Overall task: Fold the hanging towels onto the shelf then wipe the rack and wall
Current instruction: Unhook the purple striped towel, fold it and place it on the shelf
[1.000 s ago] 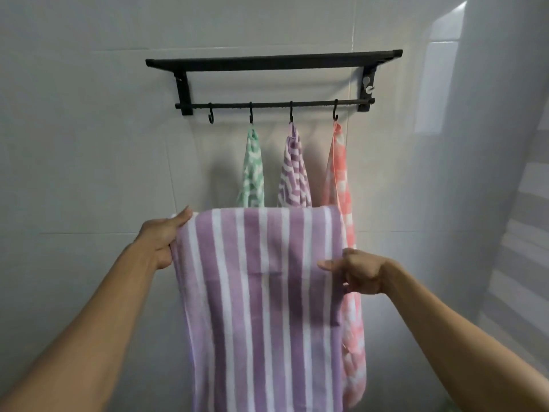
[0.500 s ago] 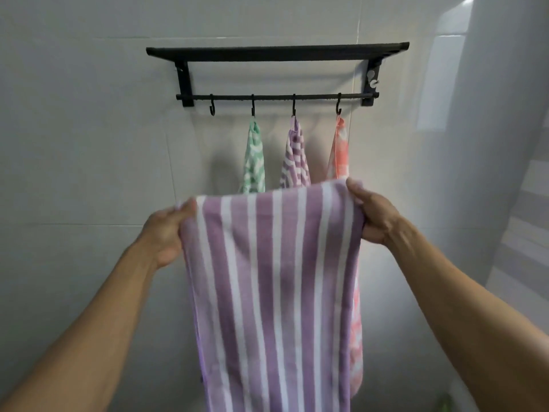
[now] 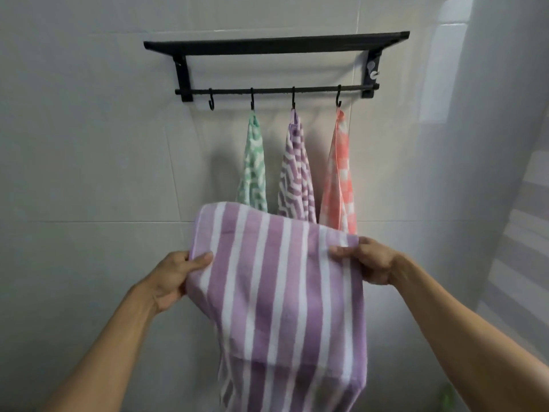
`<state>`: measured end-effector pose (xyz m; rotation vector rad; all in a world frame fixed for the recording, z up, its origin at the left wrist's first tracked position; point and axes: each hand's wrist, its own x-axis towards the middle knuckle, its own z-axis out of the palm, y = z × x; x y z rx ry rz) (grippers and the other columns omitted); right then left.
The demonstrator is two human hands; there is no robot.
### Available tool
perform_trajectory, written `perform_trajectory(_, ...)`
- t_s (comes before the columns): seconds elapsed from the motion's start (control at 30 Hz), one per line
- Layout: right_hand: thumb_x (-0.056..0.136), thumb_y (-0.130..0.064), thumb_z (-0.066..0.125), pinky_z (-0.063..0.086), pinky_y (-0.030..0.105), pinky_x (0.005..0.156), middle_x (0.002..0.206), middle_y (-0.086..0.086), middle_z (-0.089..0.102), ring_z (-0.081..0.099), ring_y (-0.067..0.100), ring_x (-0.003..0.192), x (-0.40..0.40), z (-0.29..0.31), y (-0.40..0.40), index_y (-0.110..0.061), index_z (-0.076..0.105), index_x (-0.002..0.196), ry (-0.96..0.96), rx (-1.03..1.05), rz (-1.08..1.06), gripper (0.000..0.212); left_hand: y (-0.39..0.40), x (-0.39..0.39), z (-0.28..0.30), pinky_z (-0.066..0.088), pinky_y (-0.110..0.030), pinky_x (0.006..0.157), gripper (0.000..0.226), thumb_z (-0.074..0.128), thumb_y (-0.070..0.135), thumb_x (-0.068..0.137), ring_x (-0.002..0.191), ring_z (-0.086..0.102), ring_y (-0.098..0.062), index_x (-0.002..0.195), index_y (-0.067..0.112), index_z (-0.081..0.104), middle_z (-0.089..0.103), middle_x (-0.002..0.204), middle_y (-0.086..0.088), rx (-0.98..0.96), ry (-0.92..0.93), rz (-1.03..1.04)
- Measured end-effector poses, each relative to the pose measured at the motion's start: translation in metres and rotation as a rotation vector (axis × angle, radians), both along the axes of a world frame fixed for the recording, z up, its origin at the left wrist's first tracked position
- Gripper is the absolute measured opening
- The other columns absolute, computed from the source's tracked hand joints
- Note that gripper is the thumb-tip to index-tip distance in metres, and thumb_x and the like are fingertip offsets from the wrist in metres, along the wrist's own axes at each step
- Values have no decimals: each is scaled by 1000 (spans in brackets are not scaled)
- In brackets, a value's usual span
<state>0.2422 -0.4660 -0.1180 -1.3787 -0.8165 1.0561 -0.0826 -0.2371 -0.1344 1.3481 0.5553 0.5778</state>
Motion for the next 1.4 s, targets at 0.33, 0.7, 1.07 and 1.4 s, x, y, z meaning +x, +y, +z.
perform_trajectory(0.33, 59, -31, 94, 61, 39, 76, 98, 16, 74, 71, 27, 86, 1, -5, 11, 4, 73, 97, -187, -116, 33, 56, 14, 8, 10, 60, -28, 60, 29, 68, 11, 88, 69, 73, -18, 115, 1, 68, 74, 104, -13, 16, -55, 244)
perform_trajectory(0.7, 56, -44, 93, 61, 31, 68, 101, 10, 77, 74, 18, 82, -8, -14, 19, 0, 76, 106, 30, 61, -101, 69, 18, -9, -3, 62, -44, 66, 29, 71, 6, 83, 72, 75, -28, 108, -7, 67, 72, 102, -26, -106, -104, 321)
perform_trajectory(1.07, 78, -27, 80, 59, 27, 67, 103, 11, 77, 75, 19, 83, 0, 6, 13, 0, 73, 111, 40, 62, -112, 44, 16, -13, 22, 61, -33, 65, 29, 62, 6, 90, 78, 75, -23, 115, -7, 65, 76, 97, -16, -36, -126, 160)
perform_trajectory(1.4, 64, -18, 88, 63, 35, 73, 108, 24, 74, 75, 30, 86, 6, 14, 1, 11, 70, 107, 5, 61, -210, 55, 14, 6, 14, 59, -32, 52, 28, 71, -1, 85, 58, 71, -20, 108, -14, 65, 76, 80, -15, -83, 41, 354)
